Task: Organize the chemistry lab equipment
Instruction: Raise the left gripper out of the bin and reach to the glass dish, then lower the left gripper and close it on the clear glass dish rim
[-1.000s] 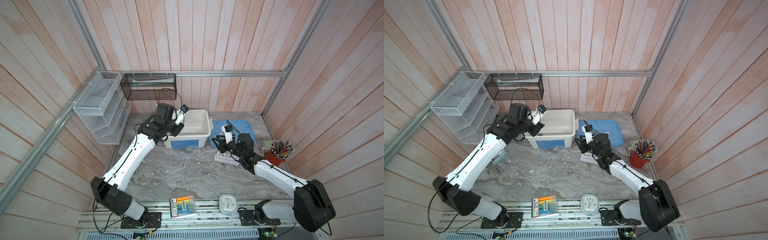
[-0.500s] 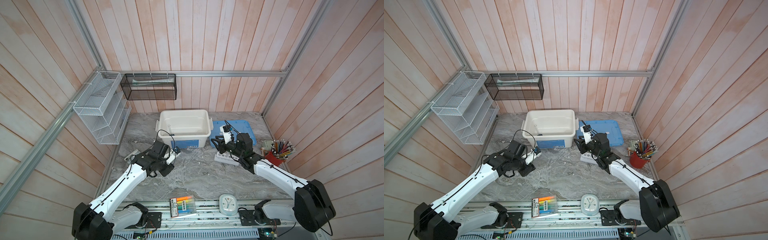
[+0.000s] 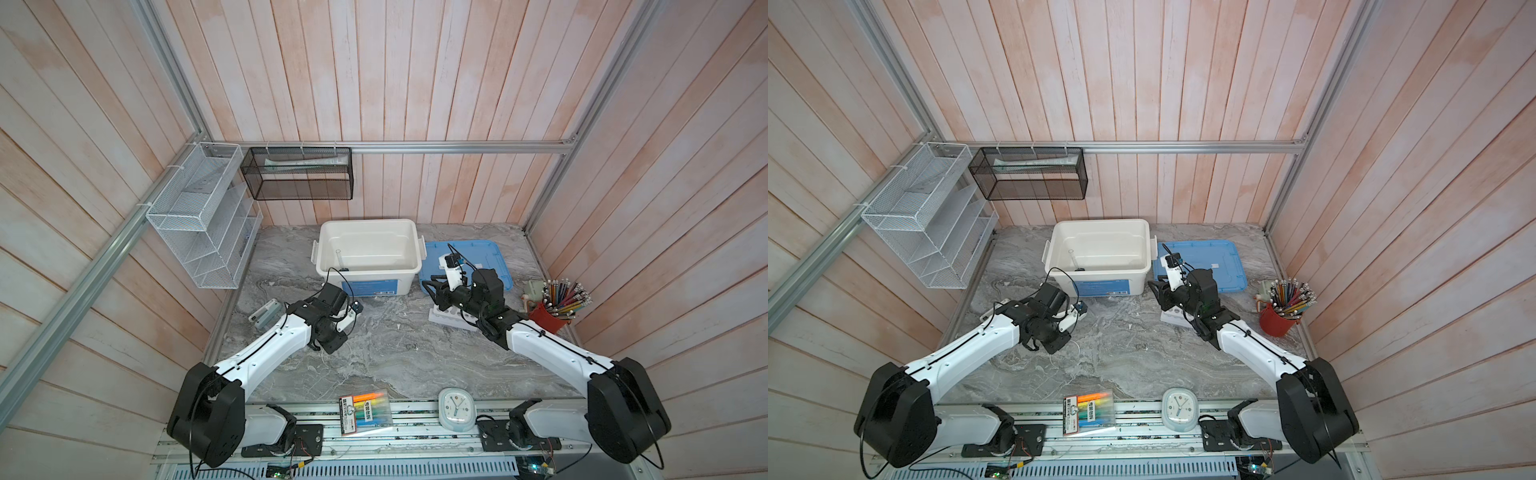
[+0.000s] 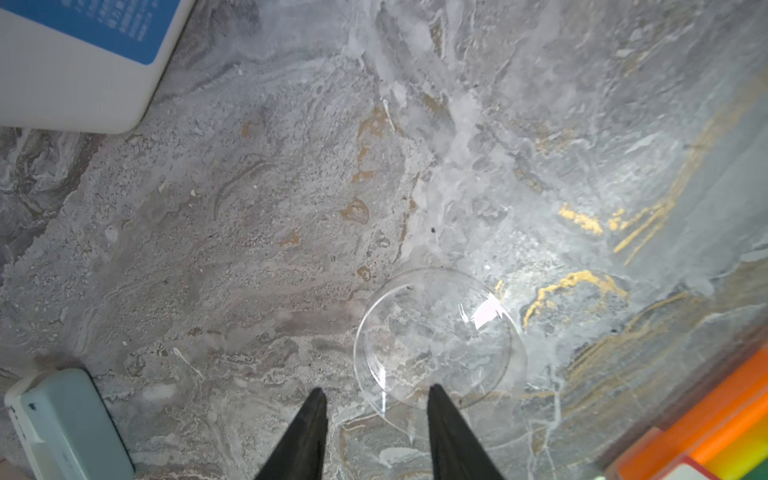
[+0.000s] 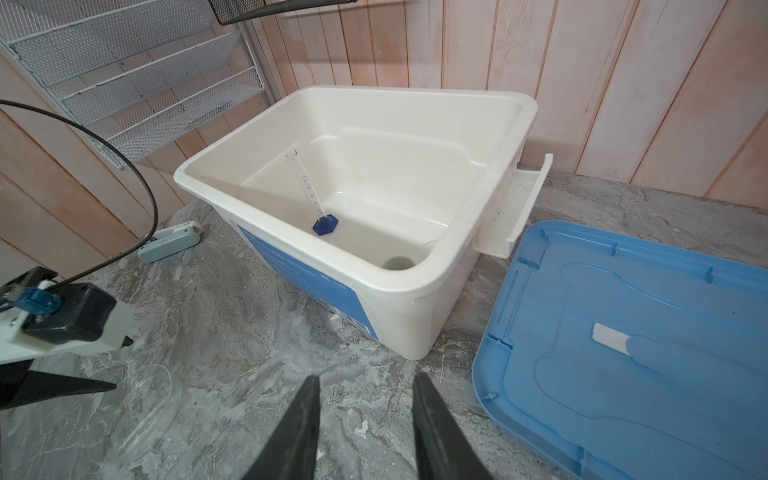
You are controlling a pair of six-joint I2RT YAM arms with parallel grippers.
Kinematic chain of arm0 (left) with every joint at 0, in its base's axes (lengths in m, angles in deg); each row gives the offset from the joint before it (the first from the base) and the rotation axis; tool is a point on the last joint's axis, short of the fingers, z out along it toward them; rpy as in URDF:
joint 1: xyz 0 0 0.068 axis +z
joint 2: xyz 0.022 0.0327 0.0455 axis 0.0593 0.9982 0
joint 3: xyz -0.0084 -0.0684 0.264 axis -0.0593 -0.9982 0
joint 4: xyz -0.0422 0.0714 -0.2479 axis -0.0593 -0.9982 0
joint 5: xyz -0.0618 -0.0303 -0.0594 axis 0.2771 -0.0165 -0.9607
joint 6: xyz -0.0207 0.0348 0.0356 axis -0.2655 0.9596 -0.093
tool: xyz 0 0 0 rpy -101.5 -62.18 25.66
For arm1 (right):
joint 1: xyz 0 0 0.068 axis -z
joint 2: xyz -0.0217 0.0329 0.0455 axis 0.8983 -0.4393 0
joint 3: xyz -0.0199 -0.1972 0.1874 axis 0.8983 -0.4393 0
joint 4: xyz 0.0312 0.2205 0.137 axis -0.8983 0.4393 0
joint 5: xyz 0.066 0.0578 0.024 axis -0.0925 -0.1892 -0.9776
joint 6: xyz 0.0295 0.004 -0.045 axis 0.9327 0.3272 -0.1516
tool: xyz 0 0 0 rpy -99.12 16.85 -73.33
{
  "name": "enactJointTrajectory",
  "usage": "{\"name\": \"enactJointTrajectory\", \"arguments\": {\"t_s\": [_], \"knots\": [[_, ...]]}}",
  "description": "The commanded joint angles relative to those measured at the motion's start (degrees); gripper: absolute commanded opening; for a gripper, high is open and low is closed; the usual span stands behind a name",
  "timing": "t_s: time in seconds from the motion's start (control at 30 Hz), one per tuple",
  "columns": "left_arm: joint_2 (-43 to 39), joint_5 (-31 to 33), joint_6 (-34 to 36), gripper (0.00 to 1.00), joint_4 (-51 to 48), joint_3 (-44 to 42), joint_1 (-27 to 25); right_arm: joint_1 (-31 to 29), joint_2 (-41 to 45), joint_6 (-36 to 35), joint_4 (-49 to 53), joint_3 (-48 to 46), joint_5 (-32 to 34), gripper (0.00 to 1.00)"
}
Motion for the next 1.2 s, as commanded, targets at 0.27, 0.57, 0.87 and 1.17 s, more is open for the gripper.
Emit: {"name": "enactJointTrajectory", "arguments": {"t_s": [0.27,0.57,0.87,1.17], "knots": [[4.5,-4.1,1.2,0.41,2.8,-1.9,1.3,-0.2,-2.8,-0.4,-2.5,-0.4,-1.8,0.38],[5.5,-1.3,2.6,0.40,3.9,-3.9,1.2,-0.1,-4.8,-0.6,-2.3,1.7,-3.2,0.38],[8.2,2.2,2.8,0.32,4.6,-3.0,1.7,0.2,-5.0,-0.8,-2.2,1.9,-3.9,0.38],[10.2,2.4,2.4,0.30,4.7,-2.1,1.8,0.2,-4.7,-0.8,-2.0,2.5,-4.3,0.38]]}}
